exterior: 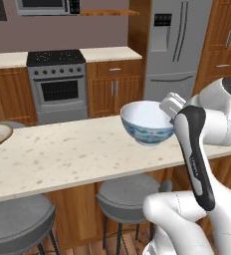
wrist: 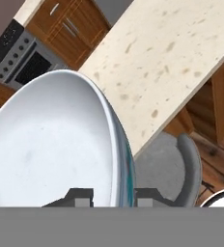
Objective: Pick up the bowls from the cabinet and place each bowl in front of a stool on the dining counter.
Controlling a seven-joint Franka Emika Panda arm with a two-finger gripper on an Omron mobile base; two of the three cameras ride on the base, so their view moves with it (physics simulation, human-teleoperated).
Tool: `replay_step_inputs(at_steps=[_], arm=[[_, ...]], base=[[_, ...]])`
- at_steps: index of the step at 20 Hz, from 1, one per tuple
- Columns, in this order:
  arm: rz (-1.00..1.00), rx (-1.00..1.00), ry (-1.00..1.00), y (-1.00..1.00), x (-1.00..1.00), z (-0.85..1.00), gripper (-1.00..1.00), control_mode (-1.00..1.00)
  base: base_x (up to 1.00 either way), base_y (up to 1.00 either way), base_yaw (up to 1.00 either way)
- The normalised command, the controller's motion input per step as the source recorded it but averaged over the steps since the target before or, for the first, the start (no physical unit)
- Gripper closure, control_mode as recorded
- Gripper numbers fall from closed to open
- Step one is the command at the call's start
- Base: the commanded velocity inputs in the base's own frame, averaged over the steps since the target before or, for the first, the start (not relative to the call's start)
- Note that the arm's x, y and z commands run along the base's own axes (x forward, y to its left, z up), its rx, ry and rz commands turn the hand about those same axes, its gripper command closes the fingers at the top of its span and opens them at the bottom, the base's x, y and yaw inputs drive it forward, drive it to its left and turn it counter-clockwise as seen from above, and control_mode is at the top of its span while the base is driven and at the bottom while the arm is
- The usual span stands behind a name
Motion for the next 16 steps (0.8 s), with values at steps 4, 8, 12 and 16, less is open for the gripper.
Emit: replay_step_inputs(at_steps=[4, 8, 12, 16], arm=[[-0.02, -0.05, 0.08, 0.19, 0.29, -0.24, 1.0, -1.0], [-0.01, -0.04, 0.0, 0.0, 0.3, -0.39, 1.0, -1.0], [0.0, 0.0, -0.05, 0.0, 0.36, -0.41, 1.0, -1.0], [0.0, 0.0, -0.01, 0.0, 0.35, -0.28, 1.0, -1.0]], base=[[0.0, 0.0, 0.0], [0.0, 0.0, 0.0], [0.0, 0.0, 0.0], [0.0, 0.0, 0.0]])
